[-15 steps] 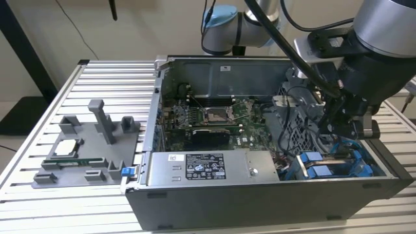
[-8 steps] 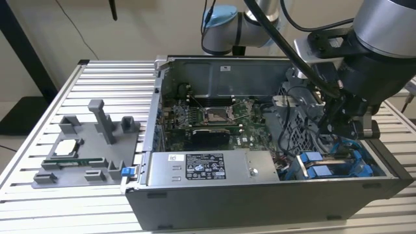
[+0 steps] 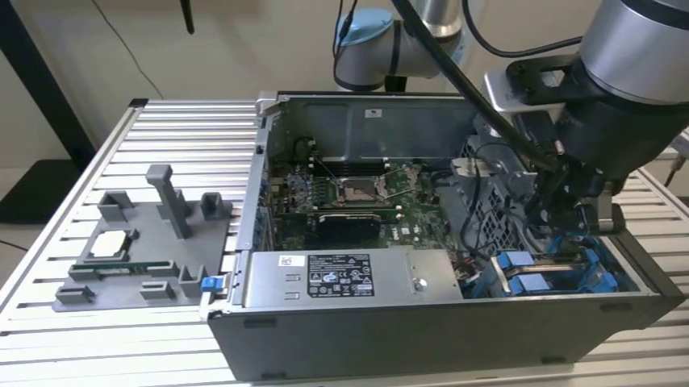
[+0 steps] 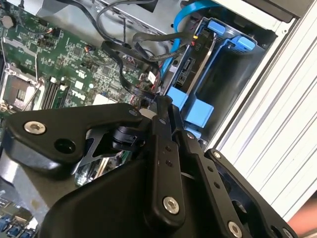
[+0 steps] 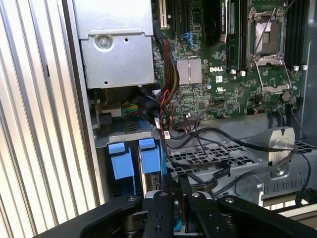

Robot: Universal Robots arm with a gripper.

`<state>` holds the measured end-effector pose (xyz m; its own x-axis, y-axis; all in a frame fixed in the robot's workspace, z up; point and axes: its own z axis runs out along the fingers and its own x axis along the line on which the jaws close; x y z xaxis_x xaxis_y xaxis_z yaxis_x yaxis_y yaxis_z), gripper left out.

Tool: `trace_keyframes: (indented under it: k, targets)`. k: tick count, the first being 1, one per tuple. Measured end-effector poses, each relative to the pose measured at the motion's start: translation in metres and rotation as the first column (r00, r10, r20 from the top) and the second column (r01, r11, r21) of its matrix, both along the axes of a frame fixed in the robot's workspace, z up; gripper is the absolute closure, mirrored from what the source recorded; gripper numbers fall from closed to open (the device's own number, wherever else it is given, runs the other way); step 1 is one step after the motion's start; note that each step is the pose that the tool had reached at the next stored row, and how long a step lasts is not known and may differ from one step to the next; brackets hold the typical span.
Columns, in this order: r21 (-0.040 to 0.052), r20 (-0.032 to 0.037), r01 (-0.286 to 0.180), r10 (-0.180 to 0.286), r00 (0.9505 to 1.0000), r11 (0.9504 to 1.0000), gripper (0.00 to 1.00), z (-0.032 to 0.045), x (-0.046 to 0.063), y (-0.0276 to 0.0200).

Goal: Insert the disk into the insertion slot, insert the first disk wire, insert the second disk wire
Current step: 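Insert the second disk wire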

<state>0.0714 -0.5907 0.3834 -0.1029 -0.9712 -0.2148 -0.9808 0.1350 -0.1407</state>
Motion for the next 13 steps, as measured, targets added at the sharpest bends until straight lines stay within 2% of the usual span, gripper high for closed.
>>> trace_keyframes:
  k: [4,6,8,12,13]
  targets:
    - [-0.0040,0.0041,0.000,0.000,1.0000,1.0000,1.00,-0.0063,0.0013,0.0000]
    - [-0.0117,0.0066,0.000,0.000,1.0000,0.9999,1.00,-0.0080,0.0025,0.0000]
    - [-0.0268,0.0085,0.000,0.000,1.0000,0.9996,1.00,-0.0092,0.0037,-0.0001]
    - [-0.0711,0.0131,0.000,0.001,0.9999,0.9975,1.00,-0.0104,0.0060,0.0000]
    - [-0.0791,0.0143,0.000,0.001,0.9999,0.9969,1.00,-0.0110,0.0063,0.0000]
